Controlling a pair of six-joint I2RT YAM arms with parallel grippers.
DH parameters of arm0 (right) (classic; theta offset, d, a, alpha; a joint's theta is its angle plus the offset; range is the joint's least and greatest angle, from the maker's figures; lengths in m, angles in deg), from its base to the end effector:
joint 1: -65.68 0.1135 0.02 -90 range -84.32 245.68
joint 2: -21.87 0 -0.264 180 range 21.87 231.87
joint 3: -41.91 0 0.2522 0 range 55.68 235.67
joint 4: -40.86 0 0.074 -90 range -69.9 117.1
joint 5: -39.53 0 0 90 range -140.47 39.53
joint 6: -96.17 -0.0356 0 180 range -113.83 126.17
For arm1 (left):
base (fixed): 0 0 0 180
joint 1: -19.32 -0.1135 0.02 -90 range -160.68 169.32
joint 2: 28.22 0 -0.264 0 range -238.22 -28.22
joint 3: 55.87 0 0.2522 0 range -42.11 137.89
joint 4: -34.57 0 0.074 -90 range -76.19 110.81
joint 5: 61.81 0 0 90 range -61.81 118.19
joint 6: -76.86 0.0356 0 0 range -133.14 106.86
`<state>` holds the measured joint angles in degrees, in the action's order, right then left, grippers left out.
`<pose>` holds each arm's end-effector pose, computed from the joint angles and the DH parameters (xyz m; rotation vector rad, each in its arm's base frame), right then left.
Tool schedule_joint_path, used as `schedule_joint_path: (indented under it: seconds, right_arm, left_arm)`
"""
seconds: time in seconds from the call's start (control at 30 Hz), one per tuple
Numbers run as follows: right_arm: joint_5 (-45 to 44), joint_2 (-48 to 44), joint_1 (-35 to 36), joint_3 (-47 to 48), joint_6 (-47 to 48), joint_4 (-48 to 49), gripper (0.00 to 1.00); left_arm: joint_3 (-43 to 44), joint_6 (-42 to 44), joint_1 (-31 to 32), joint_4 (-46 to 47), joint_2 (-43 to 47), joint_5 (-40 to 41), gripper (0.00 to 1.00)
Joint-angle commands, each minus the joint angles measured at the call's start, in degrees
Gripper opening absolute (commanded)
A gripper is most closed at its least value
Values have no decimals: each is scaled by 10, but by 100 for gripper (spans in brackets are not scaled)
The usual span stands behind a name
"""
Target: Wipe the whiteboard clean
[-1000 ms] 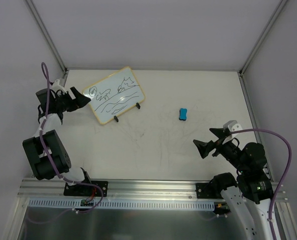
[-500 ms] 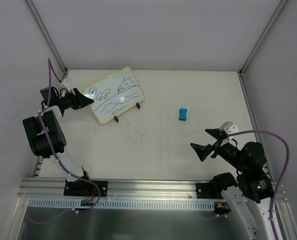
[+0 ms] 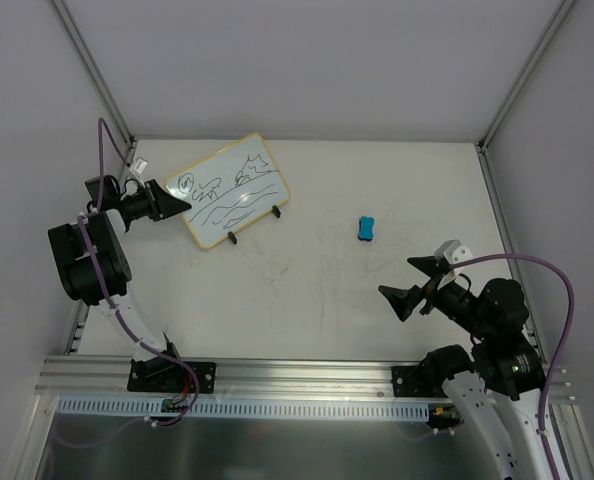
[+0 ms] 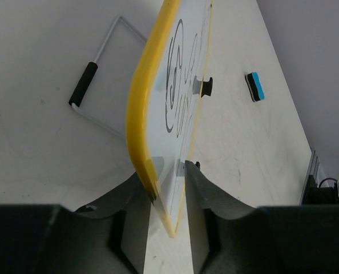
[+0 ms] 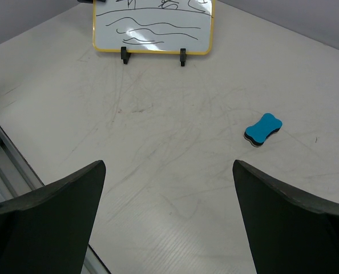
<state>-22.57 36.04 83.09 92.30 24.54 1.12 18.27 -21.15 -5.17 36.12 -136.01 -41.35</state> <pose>0.0644 0.0377 0.3207 -0.8450 1.4041 0.3838 0.3631 0.1288 0.1792 0.1569 1.8845 -1.0730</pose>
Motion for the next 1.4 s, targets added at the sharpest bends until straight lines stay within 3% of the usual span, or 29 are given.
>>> schedule_joint_path:
  seconds: [0.0, 0.03, 0.23, 0.43, 0.57, 0.83, 0.93, 1.17, 1.37]
  right_arm:
    - [10, 7, 6, -2, 6, 22, 99]
    - [9, 6, 6, -2, 7, 22, 99]
    - [10, 2, 7, -4, 7, 22, 99]
    - [14, 2, 9, -4, 7, 22, 99]
    - [17, 3, 12, -1, 7, 22, 99]
    - [8, 2, 12, 0, 5, 22, 99]
    - [7, 11, 12, 6, 2, 21, 99]
    - [-21, 38, 12, 25, -22, 22, 99]
    - [-123, 112, 12, 57, -85, 32, 99]
  left_arm:
    - [21, 19, -6, 25, -2, -49, 26]
    - [21, 18, -7, 25, -3, -50, 18]
    - [23, 12, -7, 25, 13, -62, 0]
    - [20, -5, -8, 40, 59, -72, 0]
    - [-1, -50, -10, 97, 91, -65, 0]
    - [-61, -253, -10, 343, 145, -13, 0]
    - [-87, -285, -8, 377, 171, 10, 0]
    - [-138, -304, 27, 365, 245, 65, 0]
    - [-160, -241, 113, 209, 349, 154, 0]
